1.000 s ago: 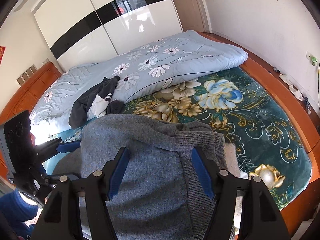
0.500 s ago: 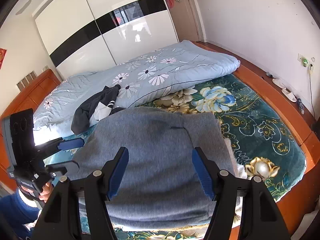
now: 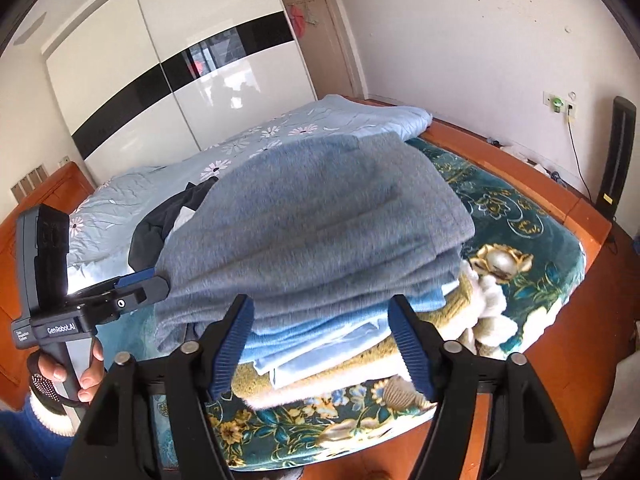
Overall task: Fold clothes
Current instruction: 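Open both grippers and withdraw from the stack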
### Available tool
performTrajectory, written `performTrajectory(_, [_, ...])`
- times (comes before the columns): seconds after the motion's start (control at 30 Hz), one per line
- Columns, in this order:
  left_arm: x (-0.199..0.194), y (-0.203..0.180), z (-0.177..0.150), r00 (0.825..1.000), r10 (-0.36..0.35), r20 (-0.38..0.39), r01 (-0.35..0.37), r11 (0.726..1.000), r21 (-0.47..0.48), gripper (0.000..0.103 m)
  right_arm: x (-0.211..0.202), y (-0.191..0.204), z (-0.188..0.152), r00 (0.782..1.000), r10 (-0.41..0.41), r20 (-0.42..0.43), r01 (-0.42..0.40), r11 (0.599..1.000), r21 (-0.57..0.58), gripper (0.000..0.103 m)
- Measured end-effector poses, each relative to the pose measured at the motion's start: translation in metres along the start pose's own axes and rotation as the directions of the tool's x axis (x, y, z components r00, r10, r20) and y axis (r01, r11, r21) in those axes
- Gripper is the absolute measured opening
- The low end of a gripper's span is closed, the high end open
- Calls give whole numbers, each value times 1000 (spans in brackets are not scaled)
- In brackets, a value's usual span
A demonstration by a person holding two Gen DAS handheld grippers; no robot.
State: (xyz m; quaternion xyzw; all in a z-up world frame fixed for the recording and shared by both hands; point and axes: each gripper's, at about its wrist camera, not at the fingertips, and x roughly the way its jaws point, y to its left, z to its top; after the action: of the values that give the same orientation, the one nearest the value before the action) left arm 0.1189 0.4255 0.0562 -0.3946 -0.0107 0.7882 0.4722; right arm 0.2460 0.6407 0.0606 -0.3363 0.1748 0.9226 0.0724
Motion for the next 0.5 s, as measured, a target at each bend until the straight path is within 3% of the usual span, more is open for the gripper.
performTrajectory(0.1, [-1, 2, -14, 1000, 16, -4, -16, 1000, 0, 95, 7, 2, -19, 1000, -12, -8, 12, 999, 41, 76])
performTrajectory(0.3, [-5, 9, -34, 999, 23, -25, -23, 1000, -9, 103, 19, 25, -44, 998, -52, -22, 53, 999, 9, 76])
performTrajectory(0.5, [-11, 16, -47, 998, 49, -40, -49, 999, -12, 103, 16, 39, -68, 998, -68, -18, 69, 997, 25, 76])
